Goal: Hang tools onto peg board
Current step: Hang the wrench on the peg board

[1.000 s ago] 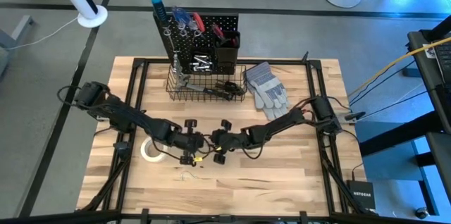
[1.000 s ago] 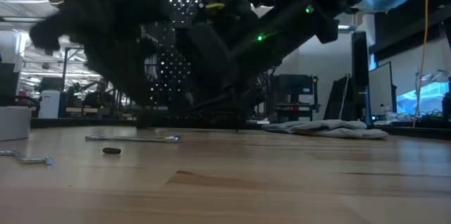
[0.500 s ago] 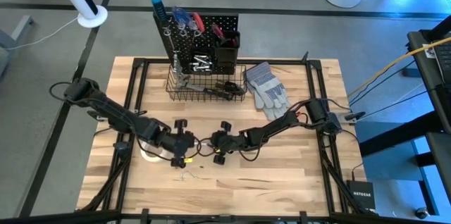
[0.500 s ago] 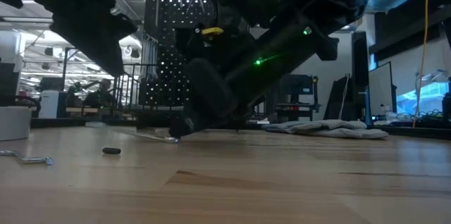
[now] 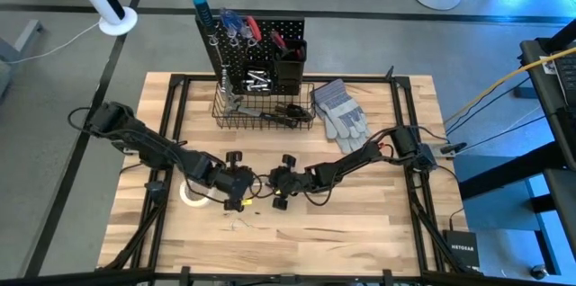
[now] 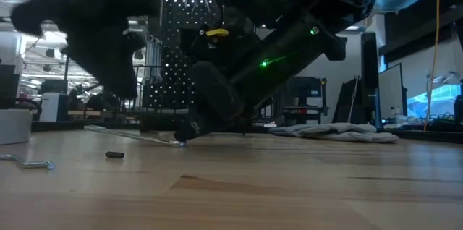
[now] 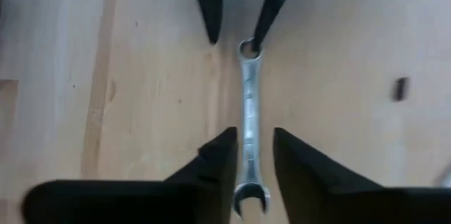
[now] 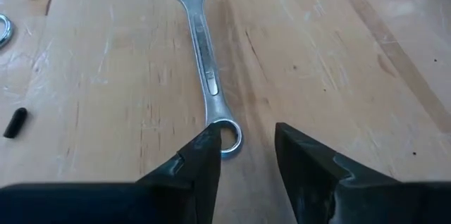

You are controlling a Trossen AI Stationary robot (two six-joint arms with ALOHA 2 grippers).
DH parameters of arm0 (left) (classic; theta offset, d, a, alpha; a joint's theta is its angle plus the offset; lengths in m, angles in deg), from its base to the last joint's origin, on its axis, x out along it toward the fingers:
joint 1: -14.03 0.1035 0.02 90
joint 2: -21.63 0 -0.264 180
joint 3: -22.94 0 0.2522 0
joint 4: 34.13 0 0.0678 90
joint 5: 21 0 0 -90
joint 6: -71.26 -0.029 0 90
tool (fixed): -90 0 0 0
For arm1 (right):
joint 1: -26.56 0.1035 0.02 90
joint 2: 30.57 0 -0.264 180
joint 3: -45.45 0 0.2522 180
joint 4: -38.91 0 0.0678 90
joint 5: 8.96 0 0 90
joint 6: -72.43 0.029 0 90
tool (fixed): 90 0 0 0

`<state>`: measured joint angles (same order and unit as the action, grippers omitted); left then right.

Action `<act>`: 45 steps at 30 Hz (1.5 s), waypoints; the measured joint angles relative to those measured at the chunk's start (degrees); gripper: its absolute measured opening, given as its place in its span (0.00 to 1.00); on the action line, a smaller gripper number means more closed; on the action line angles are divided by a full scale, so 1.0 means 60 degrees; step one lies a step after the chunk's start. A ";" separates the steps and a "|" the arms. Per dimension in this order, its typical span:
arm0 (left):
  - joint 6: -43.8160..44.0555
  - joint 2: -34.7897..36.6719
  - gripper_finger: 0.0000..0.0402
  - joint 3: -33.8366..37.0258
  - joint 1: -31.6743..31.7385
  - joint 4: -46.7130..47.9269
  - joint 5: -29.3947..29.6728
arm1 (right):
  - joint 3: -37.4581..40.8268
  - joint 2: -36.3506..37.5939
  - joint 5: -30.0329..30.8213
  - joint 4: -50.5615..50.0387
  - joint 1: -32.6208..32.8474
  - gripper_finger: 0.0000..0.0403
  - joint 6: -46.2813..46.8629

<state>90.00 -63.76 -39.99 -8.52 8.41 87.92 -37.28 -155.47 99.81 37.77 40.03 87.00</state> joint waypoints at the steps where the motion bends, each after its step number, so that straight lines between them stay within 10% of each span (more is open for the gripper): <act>1: -0.0065 -0.0143 0.23 0.0000 0.0082 0.0008 0.0000 | 0.0000 -0.0004 -0.0010 0.0000 0.0000 0.35 -0.0003; 12: -0.0269 -0.1697 0.40 -0.0009 0.1084 0.0100 -0.1278 | 0.0025 -0.0011 -0.0031 0.0033 0.0000 0.35 -0.0184; 29: -0.1449 -0.2001 0.08 -0.0025 0.1153 0.0124 -0.1379 | 0.0033 0.0104 -0.0100 0.0081 0.0018 0.35 -0.0238; 45: -0.0186 0.0890 0.08 -0.0532 -0.0074 0.3031 0.2464 | 0.0011 0.4042 0.0645 -0.4894 0.1236 0.35 0.0984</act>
<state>88.88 -58.42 -43.18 -8.97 26.59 102.71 -37.21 -131.22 103.68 8.40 47.45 92.90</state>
